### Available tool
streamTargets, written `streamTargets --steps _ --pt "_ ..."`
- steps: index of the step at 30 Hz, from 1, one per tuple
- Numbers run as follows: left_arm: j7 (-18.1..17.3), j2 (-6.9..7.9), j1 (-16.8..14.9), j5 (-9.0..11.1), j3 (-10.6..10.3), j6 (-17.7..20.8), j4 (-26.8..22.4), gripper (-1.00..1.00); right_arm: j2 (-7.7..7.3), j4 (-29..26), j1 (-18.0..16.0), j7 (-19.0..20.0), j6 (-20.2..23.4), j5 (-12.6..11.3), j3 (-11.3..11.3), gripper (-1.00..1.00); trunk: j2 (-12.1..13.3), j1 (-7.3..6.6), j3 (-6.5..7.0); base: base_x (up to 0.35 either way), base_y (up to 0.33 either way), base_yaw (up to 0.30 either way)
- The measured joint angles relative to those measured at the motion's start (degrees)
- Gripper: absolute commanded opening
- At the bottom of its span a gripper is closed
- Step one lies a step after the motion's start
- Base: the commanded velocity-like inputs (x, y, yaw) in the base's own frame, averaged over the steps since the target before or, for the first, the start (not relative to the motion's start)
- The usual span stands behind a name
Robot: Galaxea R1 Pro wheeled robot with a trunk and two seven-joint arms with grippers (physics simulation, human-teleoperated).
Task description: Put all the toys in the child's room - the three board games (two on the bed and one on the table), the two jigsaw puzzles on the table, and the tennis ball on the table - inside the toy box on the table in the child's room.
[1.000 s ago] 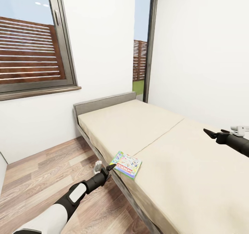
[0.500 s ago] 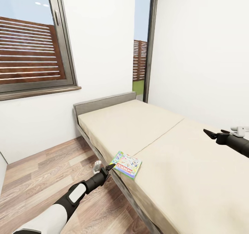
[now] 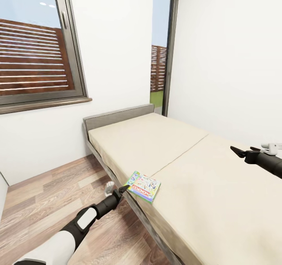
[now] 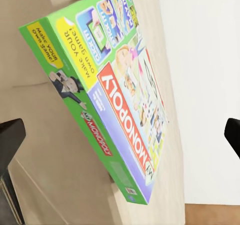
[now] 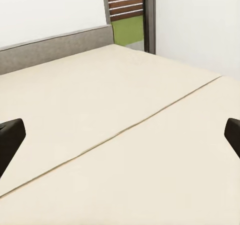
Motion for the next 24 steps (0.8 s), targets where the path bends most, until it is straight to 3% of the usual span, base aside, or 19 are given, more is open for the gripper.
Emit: streamTargets --steps 7,20,24 --pt "0.14 1.24 -0.09 0.01 0.01 -0.77 0.03 1.00 0.00 -0.22 0.01 0.00 0.01 0.00 0.00 1.00 0.00 0.00 0.00 0.000 0.000 0.000" --pt "1.37 1.88 -0.13 -0.01 0.43 -1.20 0.11 1.00 0.00 -0.38 0.29 -0.01 -0.01 0.00 0.00 1.00 0.00 0.00 0.00 0.000 0.000 0.000" --pt "2.18 1.96 -0.13 -0.05 2.23 -1.46 0.11 1.00 0.00 -0.42 0.40 -0.01 -0.01 0.00 0.00 1.00 0.00 0.00 0.00 0.000 0.000 0.000"
